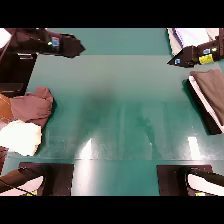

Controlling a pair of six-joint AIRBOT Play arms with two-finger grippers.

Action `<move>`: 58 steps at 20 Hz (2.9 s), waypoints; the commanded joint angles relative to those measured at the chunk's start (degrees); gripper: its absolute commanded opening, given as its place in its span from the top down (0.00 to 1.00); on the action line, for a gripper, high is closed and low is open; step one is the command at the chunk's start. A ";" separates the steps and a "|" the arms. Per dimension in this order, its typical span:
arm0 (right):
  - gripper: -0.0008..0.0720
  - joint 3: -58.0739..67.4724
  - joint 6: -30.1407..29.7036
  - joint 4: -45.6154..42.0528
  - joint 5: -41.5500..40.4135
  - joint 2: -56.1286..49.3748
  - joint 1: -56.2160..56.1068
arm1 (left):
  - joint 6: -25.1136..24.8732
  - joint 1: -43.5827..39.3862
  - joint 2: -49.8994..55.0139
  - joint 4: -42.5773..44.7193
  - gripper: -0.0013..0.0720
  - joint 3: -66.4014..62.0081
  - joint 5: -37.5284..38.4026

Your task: Fold the shirts.

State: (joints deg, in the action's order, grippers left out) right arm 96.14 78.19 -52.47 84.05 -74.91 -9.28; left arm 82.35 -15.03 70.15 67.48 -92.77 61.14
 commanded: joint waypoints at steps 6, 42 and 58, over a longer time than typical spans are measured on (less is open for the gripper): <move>0.96 -1.44 -0.04 0.02 -0.94 0.00 -0.04 | 4.57 16.09 -1.05 26.71 0.22 12.02 16.98; 0.96 22.69 -0.02 -0.07 0.85 0.02 0.09 | 4.15 -35.87 8.07 23.74 0.94 -9.44 9.51; 0.96 21.03 -0.02 -0.04 2.25 0.52 0.07 | 4.02 -7.82 25.35 -4.52 0.24 2.89 -1.81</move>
State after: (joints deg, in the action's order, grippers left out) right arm 118.32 78.15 -52.53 86.50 -74.76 -9.19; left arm 87.50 -24.18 89.47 71.09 -91.83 62.92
